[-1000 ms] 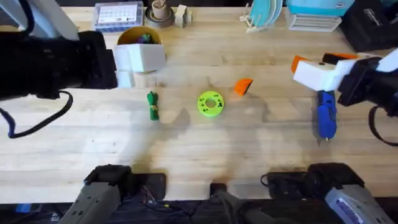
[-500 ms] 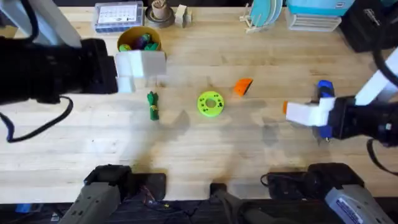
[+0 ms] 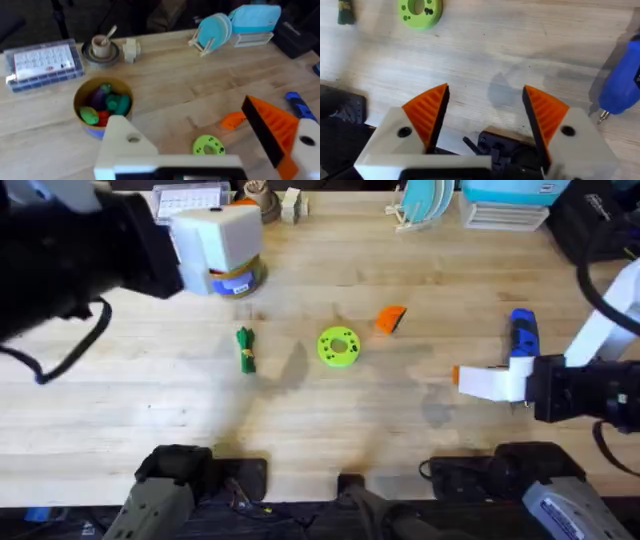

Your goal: Pick up the gripper from the table and insert it into the empty holder that is missing its gripper. Then pick up a screw, insert it into the mounting hole, and use the screwdriver to tighten it. Finally, clean up the table by picking up the vegetable and placing it into the bucket.

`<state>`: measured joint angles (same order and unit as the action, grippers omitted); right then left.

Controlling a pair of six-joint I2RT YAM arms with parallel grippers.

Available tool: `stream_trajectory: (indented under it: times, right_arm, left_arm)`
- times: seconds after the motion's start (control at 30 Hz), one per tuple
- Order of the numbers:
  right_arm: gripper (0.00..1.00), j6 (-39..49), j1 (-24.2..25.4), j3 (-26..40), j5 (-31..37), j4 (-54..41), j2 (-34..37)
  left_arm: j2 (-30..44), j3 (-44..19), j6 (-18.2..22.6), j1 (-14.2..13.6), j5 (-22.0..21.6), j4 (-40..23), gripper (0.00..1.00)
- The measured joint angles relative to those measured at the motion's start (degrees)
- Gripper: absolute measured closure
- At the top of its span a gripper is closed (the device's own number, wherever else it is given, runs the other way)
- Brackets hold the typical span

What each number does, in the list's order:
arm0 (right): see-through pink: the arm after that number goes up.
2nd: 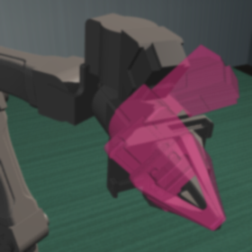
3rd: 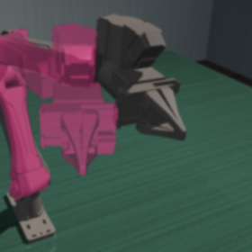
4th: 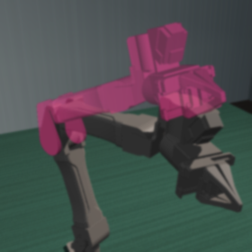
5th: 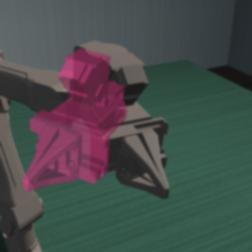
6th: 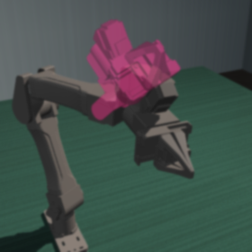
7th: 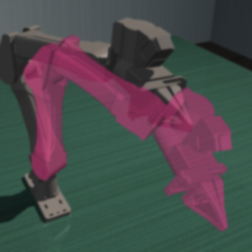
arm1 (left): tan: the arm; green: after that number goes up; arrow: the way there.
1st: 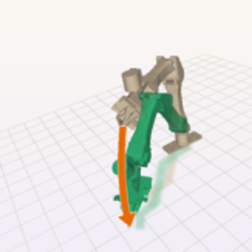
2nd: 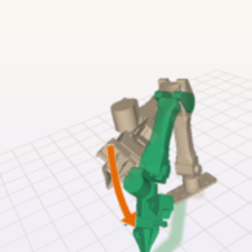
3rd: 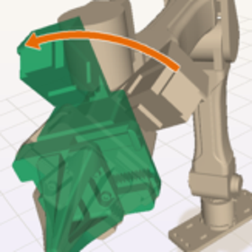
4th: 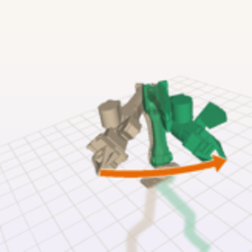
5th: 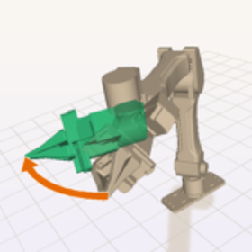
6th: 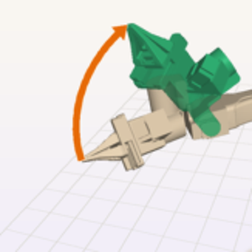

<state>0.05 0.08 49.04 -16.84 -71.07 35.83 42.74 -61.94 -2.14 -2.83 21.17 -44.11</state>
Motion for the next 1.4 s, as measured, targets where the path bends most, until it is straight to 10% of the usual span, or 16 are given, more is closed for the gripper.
stream_trajectory:
  times: [0.77,1.4]
  right_arm:
    - [0.077,0.0,0.0,0.0,0.0,0.0,0.0]
    - [0.077,0.0,0.0,0.0,0.0,0.0,0.0]
  left_arm:
    - [-38.4,51.4,1.1,-9.0,-0.4,34.0,0.008]
    - [-42.4,61.3,1.1,-11.4,-0.4,40.5,0.007]
